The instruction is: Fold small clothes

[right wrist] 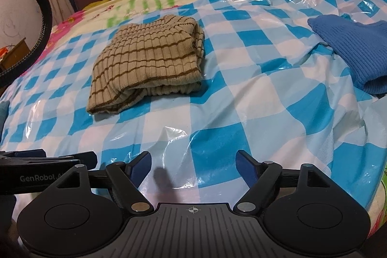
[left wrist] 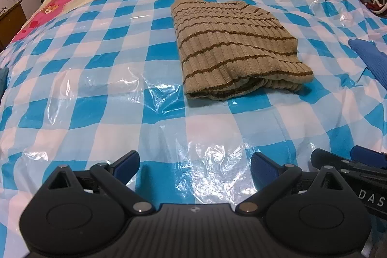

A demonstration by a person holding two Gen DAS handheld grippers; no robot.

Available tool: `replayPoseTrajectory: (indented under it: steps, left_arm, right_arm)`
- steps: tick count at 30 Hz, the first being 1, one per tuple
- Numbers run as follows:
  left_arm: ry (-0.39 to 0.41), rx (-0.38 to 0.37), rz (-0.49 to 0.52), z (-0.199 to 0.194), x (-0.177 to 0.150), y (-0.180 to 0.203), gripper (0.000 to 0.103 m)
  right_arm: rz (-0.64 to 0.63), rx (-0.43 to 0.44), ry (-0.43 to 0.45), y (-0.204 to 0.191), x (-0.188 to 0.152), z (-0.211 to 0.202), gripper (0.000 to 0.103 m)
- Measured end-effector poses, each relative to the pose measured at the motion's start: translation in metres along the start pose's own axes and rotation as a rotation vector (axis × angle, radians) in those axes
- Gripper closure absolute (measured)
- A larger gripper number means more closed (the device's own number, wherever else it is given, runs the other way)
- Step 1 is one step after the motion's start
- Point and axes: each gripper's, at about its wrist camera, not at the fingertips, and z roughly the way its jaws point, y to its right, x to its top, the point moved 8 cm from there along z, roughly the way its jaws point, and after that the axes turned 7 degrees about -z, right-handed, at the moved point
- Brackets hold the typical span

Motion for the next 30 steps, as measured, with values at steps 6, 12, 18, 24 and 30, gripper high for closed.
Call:
replayPoseTrajectory:
  steps: [6, 12, 18, 24, 30]
  left_arm:
    - [-0.003, 0.002, 0.004, 0.001, -0.0009, 0.002, 0.0]
    - [-0.009, 0.004, 0.007, 0.003, -0.0031, 0.0034, 0.0]
    - [-0.006, 0.003, 0.0, 0.0035, -0.003, 0.0021, 0.0]
    - [-0.006, 0.004, 0.002, 0.0036, -0.0037, 0.0018, 0.0]
    - [0.008, 0.022, 0.015, 0.0013, -0.0022, 0.0026, 0.0]
  right_arm:
    - [0.007, 0.008, 0.008, 0.0009, -0.0002, 0.0006, 0.023]
    - [0.013, 0.007, 0.013, 0.0021, -0.0004, 0.0009, 0.023]
    - [0.011, 0.003, 0.01, 0.0022, -0.0009, 0.0013, 0.023]
    - [0.004, -0.007, 0.006, 0.002, -0.0017, 0.0026, 0.023]
    - [-0.006, -0.02, 0.01, 0.0013, -0.0017, 0.0028, 0.022]
